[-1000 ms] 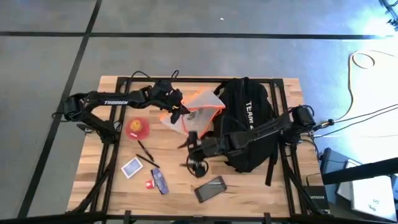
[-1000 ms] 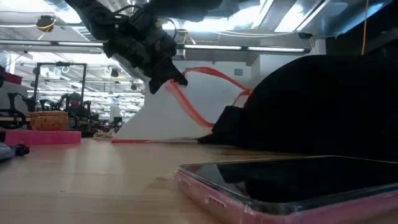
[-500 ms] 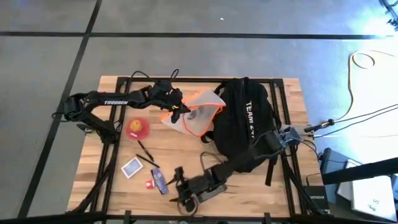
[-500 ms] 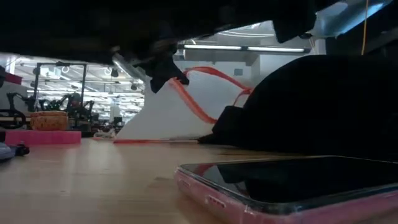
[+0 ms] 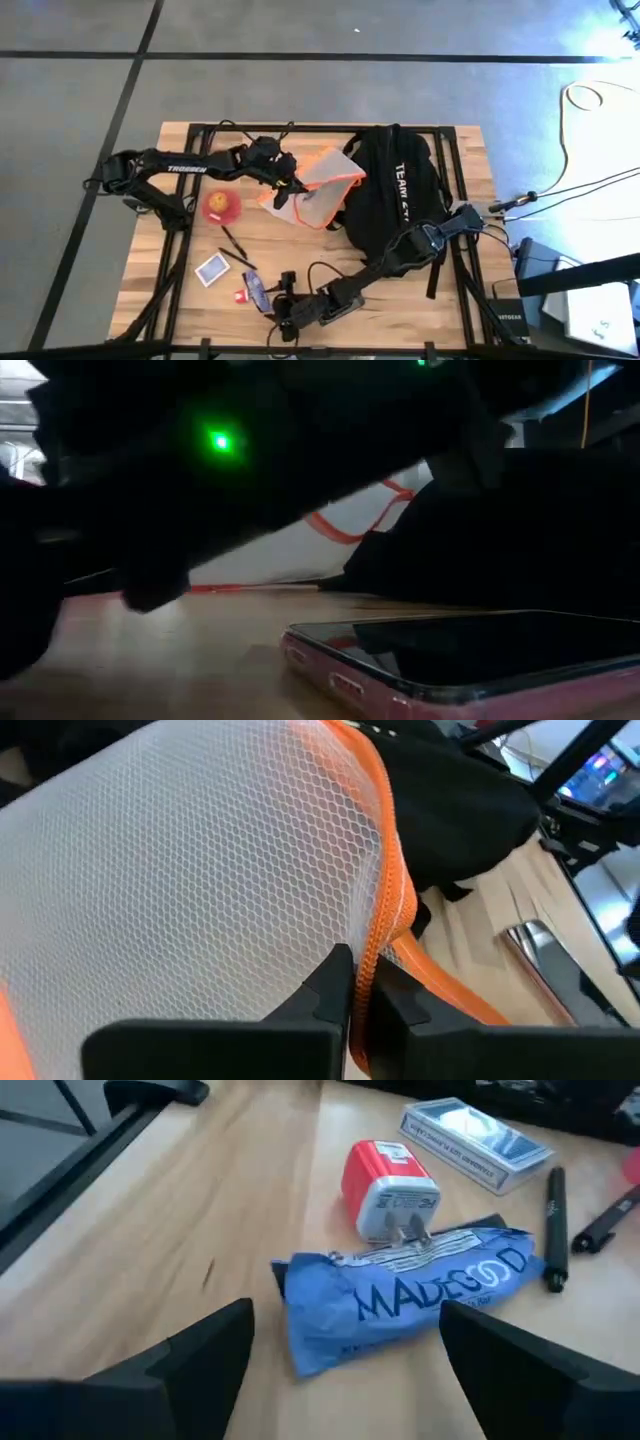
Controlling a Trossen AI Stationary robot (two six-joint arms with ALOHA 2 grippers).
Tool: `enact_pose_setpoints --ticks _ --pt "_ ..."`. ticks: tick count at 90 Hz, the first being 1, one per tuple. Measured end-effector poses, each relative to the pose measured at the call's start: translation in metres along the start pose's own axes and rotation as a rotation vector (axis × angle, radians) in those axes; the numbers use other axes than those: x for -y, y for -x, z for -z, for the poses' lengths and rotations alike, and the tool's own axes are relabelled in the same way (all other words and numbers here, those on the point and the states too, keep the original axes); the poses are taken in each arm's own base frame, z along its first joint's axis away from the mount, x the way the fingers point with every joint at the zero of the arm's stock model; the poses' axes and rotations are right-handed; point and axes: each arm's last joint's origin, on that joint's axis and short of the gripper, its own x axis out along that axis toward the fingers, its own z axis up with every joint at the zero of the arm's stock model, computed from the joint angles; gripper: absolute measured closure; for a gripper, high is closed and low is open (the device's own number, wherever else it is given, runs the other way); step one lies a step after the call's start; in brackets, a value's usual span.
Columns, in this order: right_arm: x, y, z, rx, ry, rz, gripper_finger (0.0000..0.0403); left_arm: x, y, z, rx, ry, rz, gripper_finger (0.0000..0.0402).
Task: Unpack backpack
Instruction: Put the blue chocolate bar into the transparent white zip bag
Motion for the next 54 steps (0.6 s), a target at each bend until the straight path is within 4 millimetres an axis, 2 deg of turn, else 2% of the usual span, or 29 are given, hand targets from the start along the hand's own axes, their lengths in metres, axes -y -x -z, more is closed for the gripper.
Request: enact_pose_setpoints --ticks 24,54 --pt "0.000 -0.001 0.002 0.001 -0.017 0.011 0.0164 0.001 -0.001 0.000 -0.004 -0.010 0.003 0.0402" --pt "0.015 -0.009 0.005 -0.011 -0.110 0.081 0.0247 0.001 -0.001 0.000 -0.003 -0.030 -0.001 0.0402"
